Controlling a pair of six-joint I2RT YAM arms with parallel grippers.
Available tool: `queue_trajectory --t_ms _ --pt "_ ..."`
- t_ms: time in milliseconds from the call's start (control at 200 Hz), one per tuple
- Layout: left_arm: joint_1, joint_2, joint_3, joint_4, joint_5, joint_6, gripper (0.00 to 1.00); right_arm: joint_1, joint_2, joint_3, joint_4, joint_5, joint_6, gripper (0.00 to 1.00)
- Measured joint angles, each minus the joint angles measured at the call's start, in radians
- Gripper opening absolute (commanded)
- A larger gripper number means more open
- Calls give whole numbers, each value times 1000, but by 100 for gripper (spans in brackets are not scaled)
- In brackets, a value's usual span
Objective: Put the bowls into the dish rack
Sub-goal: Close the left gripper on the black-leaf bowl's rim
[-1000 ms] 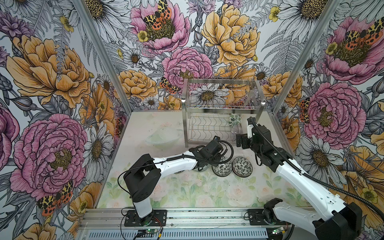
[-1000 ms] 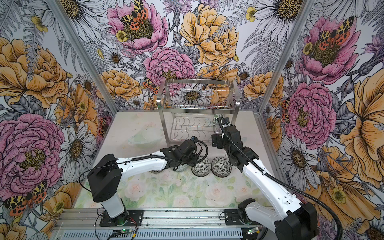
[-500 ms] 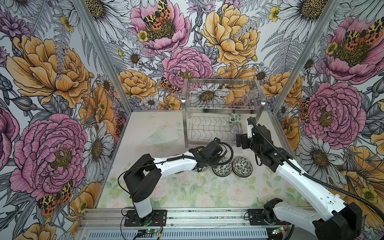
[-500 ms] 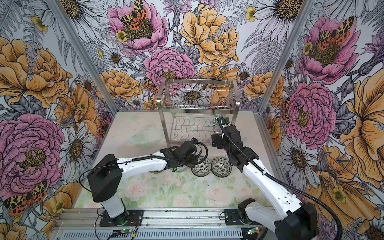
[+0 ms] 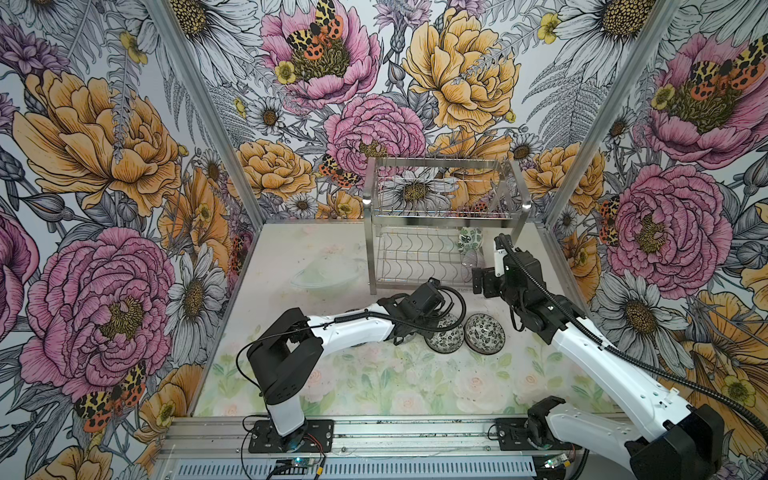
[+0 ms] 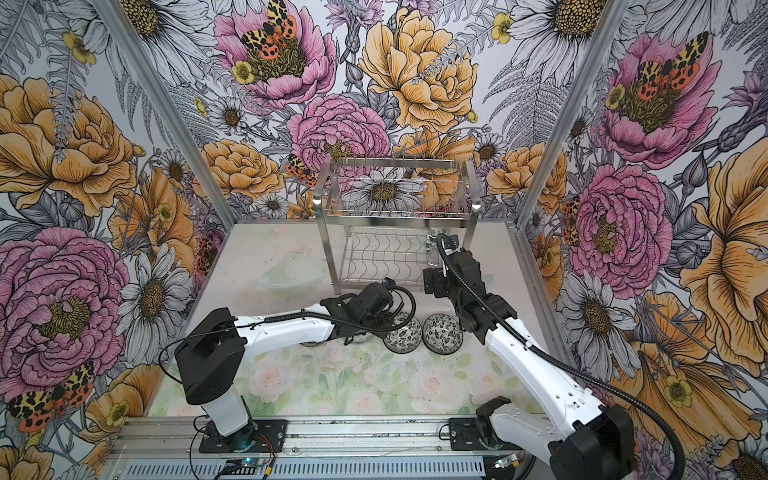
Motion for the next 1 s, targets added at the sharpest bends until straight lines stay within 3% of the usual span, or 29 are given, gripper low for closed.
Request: queue_trajectory --t_ms 330,896,1001 --pt "0 17 8 -14 10 0 31 0 1 0 0 0 0 98" --pt "0 26 25 -48 25 23 0 0 7 0 -3 0 0 97" --pt "0 26 25 -48 25 22 0 0 7 0 -3 0 0 97"
